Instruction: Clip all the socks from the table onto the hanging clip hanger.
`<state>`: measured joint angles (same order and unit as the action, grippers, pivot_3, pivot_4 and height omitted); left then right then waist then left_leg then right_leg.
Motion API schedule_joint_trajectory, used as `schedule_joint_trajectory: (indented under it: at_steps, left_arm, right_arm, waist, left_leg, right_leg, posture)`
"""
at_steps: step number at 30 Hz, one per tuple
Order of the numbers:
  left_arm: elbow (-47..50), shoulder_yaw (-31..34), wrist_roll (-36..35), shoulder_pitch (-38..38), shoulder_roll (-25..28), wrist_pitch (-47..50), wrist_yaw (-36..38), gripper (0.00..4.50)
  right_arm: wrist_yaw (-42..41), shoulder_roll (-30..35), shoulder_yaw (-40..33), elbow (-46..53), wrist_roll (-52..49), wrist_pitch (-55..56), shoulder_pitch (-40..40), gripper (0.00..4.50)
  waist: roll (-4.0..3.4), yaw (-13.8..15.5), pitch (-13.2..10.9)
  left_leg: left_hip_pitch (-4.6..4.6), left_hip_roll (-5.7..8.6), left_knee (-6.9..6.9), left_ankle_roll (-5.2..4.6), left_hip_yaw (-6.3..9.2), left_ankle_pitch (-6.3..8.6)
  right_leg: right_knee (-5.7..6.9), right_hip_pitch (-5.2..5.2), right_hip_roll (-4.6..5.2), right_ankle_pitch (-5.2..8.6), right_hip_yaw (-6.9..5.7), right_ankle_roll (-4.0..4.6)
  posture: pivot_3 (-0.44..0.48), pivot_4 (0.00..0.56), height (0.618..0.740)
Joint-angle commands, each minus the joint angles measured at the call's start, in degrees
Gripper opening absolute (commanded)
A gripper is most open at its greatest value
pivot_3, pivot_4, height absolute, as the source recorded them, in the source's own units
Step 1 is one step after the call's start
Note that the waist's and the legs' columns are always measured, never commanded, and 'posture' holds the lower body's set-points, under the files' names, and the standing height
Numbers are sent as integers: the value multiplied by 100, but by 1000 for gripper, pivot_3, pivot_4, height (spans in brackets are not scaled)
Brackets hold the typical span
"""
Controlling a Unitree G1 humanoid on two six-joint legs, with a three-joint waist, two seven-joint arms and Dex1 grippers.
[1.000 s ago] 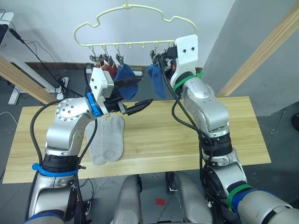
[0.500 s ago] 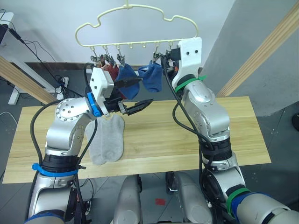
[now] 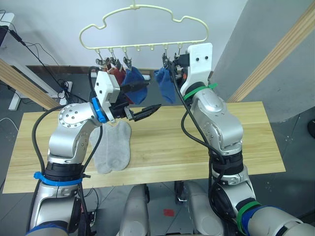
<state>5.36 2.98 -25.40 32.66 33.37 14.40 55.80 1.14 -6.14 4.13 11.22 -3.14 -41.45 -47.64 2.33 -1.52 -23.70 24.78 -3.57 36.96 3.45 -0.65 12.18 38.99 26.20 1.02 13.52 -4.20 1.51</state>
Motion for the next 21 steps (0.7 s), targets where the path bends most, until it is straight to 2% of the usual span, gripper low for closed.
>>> schedule_joint_trajectory:
  at_steps: [1, 21]
  left_arm:
    - [76, -5, 7, 51, -8, -131, 46, 4146]
    - [69, -6, 9, 66, 20, -124, 35, 4146]
  right_arm:
    - [156, -45, 49, 268, 121, 109, 31, 2000]
    - [-175, -191, 99, -174, -82, 544, -248, 2000]
  waist:
    - [0, 0, 0]
    - [0, -2, 0]
  left_leg:
    - [0, 0, 0, 0, 0, 0]
    - [0, 1, -1, 0, 1, 0]
  right_leg:
    - [0, 0, 0, 0, 0, 0]
    - [0, 0, 0, 0, -1, 0]
  posture:
    - [-49, 370, 740]
    - [-41, 374, 740]
